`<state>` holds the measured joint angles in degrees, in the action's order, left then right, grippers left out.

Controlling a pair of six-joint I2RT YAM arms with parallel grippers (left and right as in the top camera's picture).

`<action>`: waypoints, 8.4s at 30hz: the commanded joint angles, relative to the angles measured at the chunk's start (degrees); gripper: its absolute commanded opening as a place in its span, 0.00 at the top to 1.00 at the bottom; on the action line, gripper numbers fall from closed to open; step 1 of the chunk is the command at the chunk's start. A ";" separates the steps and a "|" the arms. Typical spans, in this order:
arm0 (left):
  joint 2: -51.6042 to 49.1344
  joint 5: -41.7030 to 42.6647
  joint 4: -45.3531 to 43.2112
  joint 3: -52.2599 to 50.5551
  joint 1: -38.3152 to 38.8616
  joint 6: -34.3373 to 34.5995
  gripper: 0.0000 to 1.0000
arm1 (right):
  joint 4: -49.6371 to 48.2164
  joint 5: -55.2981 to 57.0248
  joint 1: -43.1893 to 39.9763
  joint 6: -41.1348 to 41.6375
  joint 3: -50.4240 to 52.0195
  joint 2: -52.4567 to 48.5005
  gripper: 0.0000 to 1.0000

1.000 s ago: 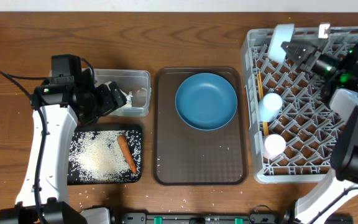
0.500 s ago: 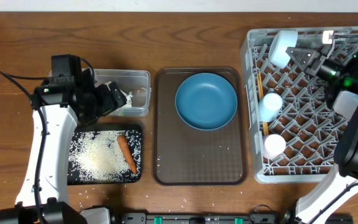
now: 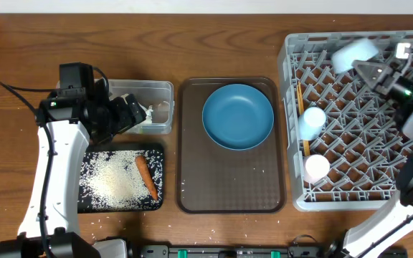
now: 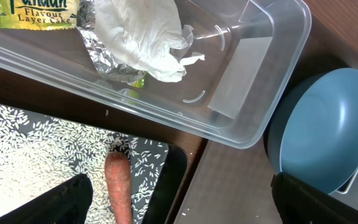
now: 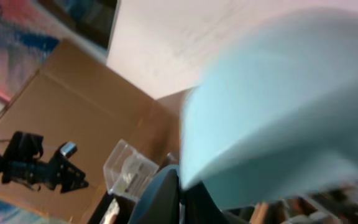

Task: Sort waste into correct bins and load items into the dishwasher rack
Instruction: 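Lower the small bowl upside down into the rack's back corner, then open the right gripper and move it left to the large blue bowl, then grip the large blue bowl's rim with the right gripper, then lift the large blue bowl and carry it right into the rack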

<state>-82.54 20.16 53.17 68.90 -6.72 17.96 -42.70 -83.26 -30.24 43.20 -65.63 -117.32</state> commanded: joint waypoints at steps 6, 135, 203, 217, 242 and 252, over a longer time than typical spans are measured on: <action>-0.02 -0.55 0.15 0.26 -0.22 -0.57 0.06 | -0.04 -1.29 -2.40 -1.66 -0.24 -0.37 0.97; -0.02 -0.57 0.17 0.26 -0.24 -0.57 0.06 | 27.61 27.74 28.22 13.97 -10.14 16.00 0.57; -0.02 -0.55 0.15 0.26 -0.22 -0.57 0.06 | 72.85 58.62 69.42 -28.02 -10.47 17.31 0.99; -0.02 -0.55 0.15 0.26 -0.24 -0.57 0.06 | 78.27 30.34 49.22 -30.69 -10.47 28.39 0.99; -0.02 -0.55 0.15 0.26 -0.24 -0.57 0.06 | 105.15 11.15 0.83 -52.48 -10.45 32.02 0.99; -0.02 -0.57 0.15 0.26 -0.24 -0.57 0.06 | 108.93 24.98 -1.95 -55.06 -10.38 32.00 0.99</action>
<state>-82.54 20.16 53.15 68.90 -6.72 17.96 66.00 -62.76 -31.77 -10.02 -76.01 -85.65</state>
